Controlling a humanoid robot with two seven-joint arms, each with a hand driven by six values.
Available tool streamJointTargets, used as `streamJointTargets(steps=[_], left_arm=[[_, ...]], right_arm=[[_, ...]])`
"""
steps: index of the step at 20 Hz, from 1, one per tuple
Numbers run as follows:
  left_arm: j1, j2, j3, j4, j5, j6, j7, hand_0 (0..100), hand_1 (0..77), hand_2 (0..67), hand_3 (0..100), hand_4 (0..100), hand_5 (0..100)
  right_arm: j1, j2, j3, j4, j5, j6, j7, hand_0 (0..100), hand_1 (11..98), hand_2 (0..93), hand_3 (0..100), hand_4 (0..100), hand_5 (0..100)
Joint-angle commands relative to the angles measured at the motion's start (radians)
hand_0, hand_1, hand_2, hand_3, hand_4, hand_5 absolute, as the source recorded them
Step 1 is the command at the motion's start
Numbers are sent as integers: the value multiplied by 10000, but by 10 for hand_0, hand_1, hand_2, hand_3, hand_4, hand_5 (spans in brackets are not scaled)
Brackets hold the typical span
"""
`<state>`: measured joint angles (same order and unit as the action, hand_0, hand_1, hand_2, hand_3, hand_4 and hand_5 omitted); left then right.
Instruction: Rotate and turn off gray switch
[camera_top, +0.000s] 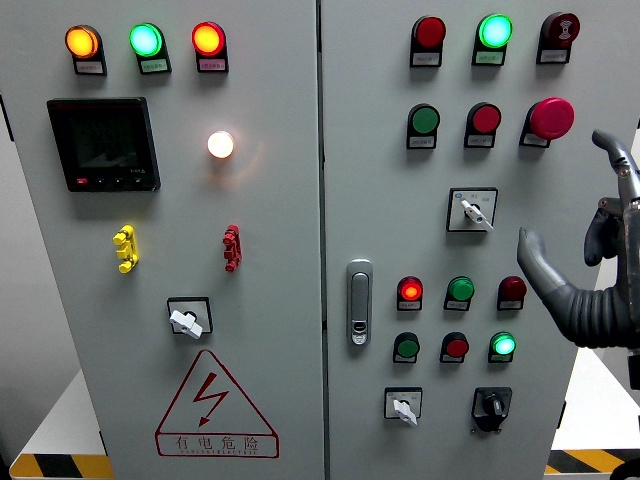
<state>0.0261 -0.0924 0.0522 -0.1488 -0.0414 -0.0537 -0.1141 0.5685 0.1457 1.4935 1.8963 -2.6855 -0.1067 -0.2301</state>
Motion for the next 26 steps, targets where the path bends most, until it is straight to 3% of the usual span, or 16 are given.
streamJointTargets(steps=[1, 5, 7, 10, 21, 26], left_arm=[[0, -12, 0, 0, 0, 0, 6, 0, 0, 101, 215, 121, 124], [0, -12, 0, 0, 0, 0, 6, 0, 0, 101, 215, 120, 124], [0, -12, 0, 0, 0, 0, 6, 0, 0, 101, 215, 120, 124], [0, -12, 0, 0, 0, 0, 6, 0, 0, 101, 215, 120, 124], [0, -12, 0, 0, 0, 0, 6, 0, 0, 101, 215, 120, 124], [0, -12, 0, 0, 0, 0, 6, 0, 0, 101, 215, 120, 124]], right_arm=[[37, 0, 21, -110, -5, -6, -15, 354, 638, 186, 1000, 948, 1000], [175, 0, 36, -401, 26, -52, -474, 399, 556, 290, 1000, 943, 1000], [251, 16, 36, -586, 72, -174, -781, 268, 525, 396, 1000, 936, 1000], [359, 16, -10, -877, 149, -206, -828, 164, 517, 454, 1000, 934, 1000], [1034, 31, -347, -2211, 333, -206, -844, 5, 504, 451, 1000, 939, 1000], [1325, 46, -408, -2687, 348, -221, -844, 0, 487, 450, 1000, 941, 1000]])
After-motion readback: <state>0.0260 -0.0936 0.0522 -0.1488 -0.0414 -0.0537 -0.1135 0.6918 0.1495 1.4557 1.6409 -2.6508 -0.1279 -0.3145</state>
